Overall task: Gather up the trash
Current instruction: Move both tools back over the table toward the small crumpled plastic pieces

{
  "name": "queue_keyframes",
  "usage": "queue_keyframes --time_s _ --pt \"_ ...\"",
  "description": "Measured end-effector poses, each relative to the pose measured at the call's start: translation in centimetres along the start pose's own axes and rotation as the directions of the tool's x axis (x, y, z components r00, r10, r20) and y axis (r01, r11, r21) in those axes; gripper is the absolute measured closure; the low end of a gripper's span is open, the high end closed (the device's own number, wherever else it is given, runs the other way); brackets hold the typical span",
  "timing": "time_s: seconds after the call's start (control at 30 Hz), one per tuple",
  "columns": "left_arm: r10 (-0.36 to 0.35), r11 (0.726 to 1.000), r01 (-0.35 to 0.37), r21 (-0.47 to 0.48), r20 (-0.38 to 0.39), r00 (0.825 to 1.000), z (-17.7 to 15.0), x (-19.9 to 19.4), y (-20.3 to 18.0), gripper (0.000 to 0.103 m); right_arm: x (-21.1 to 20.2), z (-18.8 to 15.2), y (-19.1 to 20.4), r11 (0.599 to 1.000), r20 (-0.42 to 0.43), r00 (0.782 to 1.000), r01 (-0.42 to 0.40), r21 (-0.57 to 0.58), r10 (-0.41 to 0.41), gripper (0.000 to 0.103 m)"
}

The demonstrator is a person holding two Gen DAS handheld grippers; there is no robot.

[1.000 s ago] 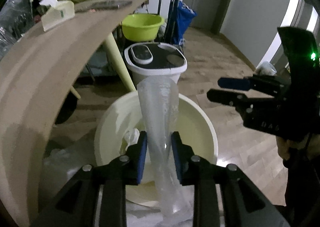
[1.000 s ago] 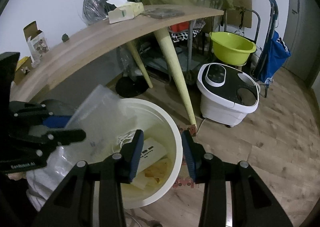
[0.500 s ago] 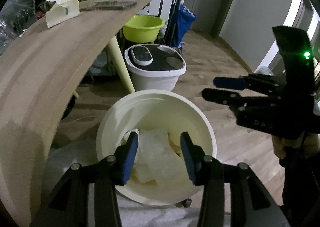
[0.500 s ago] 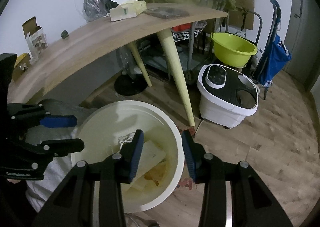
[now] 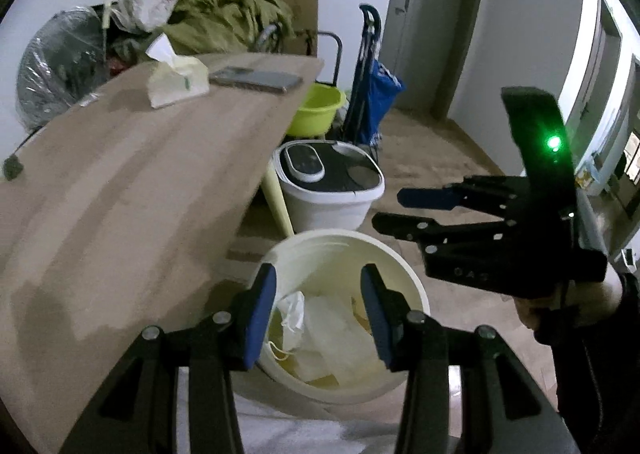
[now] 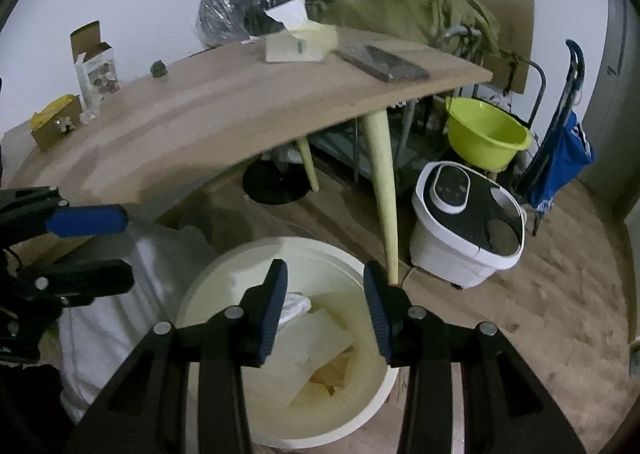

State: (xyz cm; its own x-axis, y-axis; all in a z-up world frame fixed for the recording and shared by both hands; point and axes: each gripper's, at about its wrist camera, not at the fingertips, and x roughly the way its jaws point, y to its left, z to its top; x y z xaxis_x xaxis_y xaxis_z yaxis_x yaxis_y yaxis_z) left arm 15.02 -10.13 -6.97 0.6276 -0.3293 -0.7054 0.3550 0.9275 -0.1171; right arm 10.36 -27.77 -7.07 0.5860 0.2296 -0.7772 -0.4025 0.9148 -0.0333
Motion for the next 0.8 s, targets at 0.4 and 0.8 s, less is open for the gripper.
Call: queue_keyframes --time_s 0.4,0.8 --pt "0.110 0.992 -0.101 -0.080 0.119 0.987 -0.3 -5.6 3.0 0.059 -1.3 4.3 4.8 0.993 0.071 0.995 -0.060 -0.106 0.068 0.066" --pt "0.277 0.944 -0.238 -0.228 0.163 0.947 -1.7 -11.0 8.8 0.059 0.2 10.3 12.3 0.950 0.093 0.977 -0.162 -0.267 0.192 0.065"
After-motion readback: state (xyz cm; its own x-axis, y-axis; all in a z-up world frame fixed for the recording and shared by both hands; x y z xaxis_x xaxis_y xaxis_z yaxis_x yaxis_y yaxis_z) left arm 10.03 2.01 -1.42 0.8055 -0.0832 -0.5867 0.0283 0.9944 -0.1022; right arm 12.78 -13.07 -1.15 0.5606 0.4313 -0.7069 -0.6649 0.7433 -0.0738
